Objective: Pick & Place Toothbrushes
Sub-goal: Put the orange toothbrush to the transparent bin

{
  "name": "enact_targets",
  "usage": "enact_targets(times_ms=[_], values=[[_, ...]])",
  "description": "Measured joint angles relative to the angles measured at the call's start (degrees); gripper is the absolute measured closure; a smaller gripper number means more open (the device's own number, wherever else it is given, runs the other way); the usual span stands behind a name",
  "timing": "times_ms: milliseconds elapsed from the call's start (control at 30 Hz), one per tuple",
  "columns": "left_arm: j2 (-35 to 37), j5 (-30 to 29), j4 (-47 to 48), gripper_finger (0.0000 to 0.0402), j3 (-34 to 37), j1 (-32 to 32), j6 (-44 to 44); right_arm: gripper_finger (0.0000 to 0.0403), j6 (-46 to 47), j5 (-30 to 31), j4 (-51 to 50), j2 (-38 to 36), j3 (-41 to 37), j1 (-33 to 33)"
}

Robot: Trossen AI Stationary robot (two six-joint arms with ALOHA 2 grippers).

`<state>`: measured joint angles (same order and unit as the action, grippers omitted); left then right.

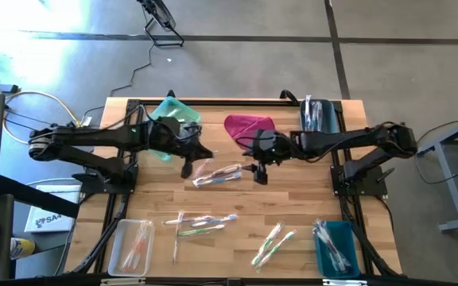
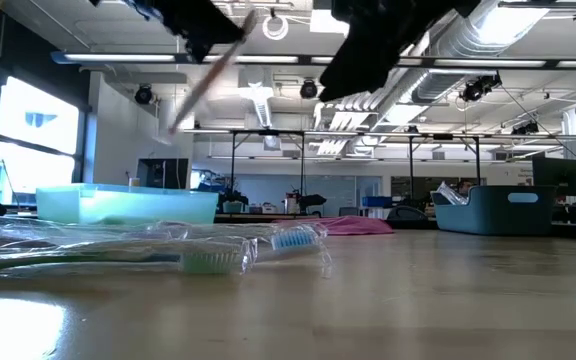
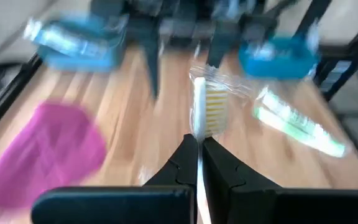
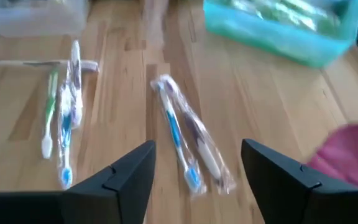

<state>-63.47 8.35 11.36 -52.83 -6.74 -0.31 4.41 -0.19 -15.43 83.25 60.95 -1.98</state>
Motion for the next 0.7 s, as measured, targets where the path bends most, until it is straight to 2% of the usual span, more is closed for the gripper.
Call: enact_targets(times_ms=[167,333,567,700], values=[[1.8,-3.2,22.9,0.0402,-10.2,0.0,-5.3,0.0189,2.0,0.1,-3.6,-0.9,0.0,0.0],[2.1,-3.4,37.9,0.0402,-17.8,0.0,-13.8,0.0204,1.5,0.2,-3.1,1.3,-0.1,0.0],[4.3,-3.6,46.0,0.04,-18.8,2.3,-28.5,0.022,-0.1,0.2,-1.4,5.4,-0.1,-0.4],[5.0,-6.8,49.8,0.0399,-18.8,5.5,-33.9,0.0226,-0.1,0.1,-1.6,7.4,-0.1,-0.8]])
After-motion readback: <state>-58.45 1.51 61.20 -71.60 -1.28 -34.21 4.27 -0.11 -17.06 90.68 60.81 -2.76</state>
